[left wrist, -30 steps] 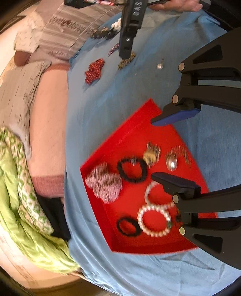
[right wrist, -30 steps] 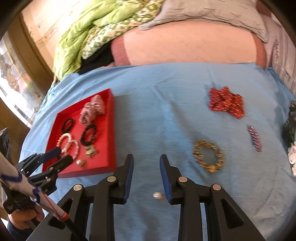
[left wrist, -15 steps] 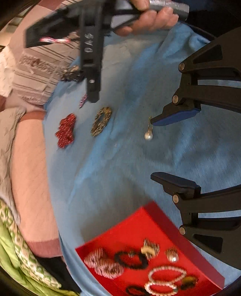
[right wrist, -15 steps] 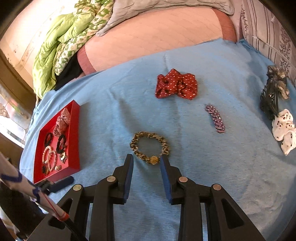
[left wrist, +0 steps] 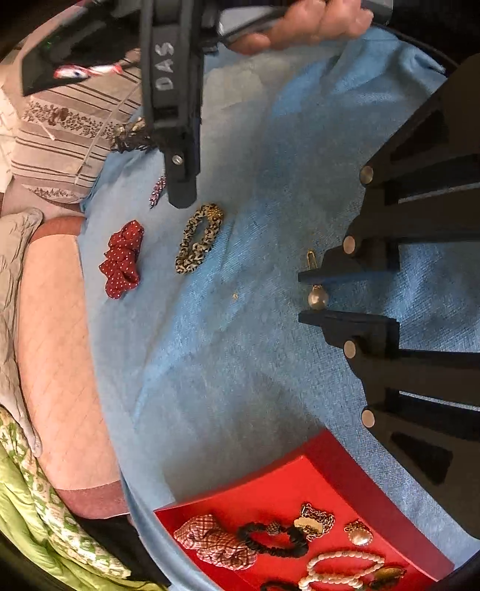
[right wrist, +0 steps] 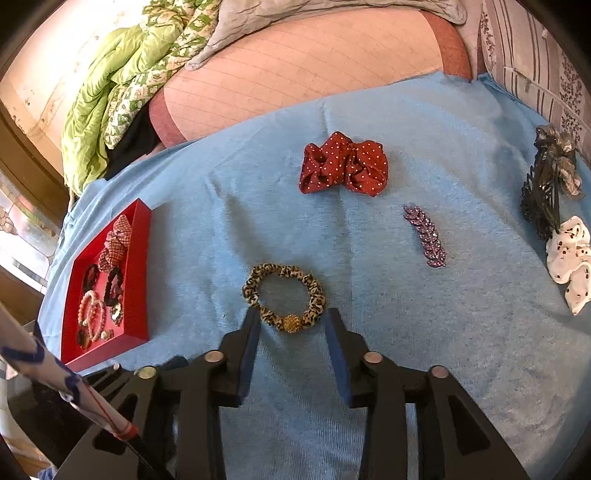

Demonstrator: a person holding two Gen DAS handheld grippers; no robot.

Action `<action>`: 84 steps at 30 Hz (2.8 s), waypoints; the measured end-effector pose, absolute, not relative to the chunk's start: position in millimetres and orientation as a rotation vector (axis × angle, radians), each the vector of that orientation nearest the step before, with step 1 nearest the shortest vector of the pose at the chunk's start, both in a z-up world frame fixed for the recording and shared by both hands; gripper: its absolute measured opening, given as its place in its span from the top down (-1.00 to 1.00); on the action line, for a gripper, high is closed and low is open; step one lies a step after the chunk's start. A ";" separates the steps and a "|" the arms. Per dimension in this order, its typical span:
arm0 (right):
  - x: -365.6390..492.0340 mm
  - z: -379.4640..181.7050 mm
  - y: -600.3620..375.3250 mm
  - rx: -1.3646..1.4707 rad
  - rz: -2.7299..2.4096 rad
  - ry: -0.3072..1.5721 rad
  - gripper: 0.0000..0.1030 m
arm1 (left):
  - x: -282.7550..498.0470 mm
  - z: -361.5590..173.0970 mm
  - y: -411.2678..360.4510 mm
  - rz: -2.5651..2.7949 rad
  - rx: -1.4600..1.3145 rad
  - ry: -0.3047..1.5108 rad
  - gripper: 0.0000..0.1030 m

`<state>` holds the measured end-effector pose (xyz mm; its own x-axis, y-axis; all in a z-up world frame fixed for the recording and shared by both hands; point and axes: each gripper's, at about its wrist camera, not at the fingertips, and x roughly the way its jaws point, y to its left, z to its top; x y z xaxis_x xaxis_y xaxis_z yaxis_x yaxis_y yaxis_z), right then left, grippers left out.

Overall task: Organize jewelry
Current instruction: 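Move both open tools toward the leopard-print scrunchie and pearl earring, then grasp the leopard-print scrunchie with the right tool while the left tool grasps a pearl earring, then lower the pearl earring and leopard-print scrunchie into the red tray and open both tools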

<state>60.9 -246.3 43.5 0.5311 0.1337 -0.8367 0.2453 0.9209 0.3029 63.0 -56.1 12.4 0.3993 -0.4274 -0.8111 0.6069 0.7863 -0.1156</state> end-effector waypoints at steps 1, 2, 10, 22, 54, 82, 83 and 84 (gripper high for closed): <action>63.0 41.8 -245.4 0.411 -0.071 1.021 0.16 | 64.0 14.1 -53.8 -0.658 0.206 0.951 0.74; 65.2 39.3 -244.8 0.410 -0.072 1.026 0.16 | 64.7 15.9 -52.3 -0.662 0.199 0.948 0.74; 85.5 14.5 -245.0 0.400 -0.144 1.074 0.25 | 66.8 34.6 -32.1 -0.672 0.149 0.909 0.74; 75.1 52.8 -237.0 0.401 -0.119 0.936 0.86 | 71.1 58.6 -9.2 -0.618 0.104 0.847 0.74; 112.6 90.5 -91.3 0.385 0.172 0.835 0.85 | 128.2 73.8 158.3 -0.298 -0.099 0.819 0.74; 123.2 47.6 -34.4 0.178 0.212 0.965 0.85 | 163.8 40.5 154.5 -0.254 -0.096 0.881 0.74; 123.1 46.7 -33.9 0.173 0.212 0.969 0.85 | 166.1 39.0 153.4 -0.250 -0.093 0.889 0.74; 123.2 45.9 -33.5 0.171 0.212 0.973 0.85 | 167.5 38.5 152.2 -0.249 -0.089 0.891 0.74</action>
